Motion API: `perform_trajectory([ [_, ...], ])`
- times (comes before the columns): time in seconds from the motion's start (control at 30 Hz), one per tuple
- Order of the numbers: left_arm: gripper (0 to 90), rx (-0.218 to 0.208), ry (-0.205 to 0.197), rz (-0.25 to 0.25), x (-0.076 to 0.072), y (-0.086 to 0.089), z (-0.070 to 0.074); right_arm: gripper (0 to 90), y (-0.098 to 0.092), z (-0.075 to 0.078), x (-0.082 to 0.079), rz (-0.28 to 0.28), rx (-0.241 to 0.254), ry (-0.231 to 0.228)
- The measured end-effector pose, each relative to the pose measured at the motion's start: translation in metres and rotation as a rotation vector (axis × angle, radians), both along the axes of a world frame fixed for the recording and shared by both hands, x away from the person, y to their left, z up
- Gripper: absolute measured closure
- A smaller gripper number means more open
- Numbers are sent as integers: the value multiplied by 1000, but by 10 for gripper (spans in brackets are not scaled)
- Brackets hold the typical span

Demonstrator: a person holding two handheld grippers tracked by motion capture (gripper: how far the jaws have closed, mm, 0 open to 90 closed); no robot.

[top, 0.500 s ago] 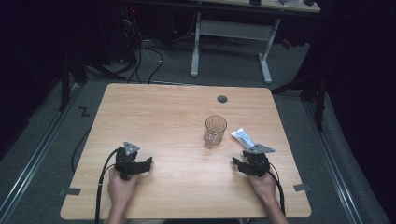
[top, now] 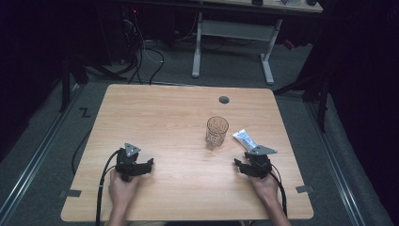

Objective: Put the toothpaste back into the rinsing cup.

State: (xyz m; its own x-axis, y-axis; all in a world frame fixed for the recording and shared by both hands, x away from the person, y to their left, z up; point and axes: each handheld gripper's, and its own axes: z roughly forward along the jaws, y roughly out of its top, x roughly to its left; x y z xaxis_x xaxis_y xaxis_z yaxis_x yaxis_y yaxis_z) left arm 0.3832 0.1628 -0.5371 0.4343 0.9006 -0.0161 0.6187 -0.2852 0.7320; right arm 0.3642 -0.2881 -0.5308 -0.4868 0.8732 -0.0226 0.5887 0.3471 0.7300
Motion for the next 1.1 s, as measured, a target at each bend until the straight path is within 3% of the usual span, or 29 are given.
perform_trajectory([
  [0.53, 180, 0, 0, 0, 0, 0, 0, 371, 3, 0, -2, -17, 1, 7],
  [1.1, 180, 0, 0, 0, 0, 0, 0, 408, 7, 0, -4, -16, 12, 8],
])
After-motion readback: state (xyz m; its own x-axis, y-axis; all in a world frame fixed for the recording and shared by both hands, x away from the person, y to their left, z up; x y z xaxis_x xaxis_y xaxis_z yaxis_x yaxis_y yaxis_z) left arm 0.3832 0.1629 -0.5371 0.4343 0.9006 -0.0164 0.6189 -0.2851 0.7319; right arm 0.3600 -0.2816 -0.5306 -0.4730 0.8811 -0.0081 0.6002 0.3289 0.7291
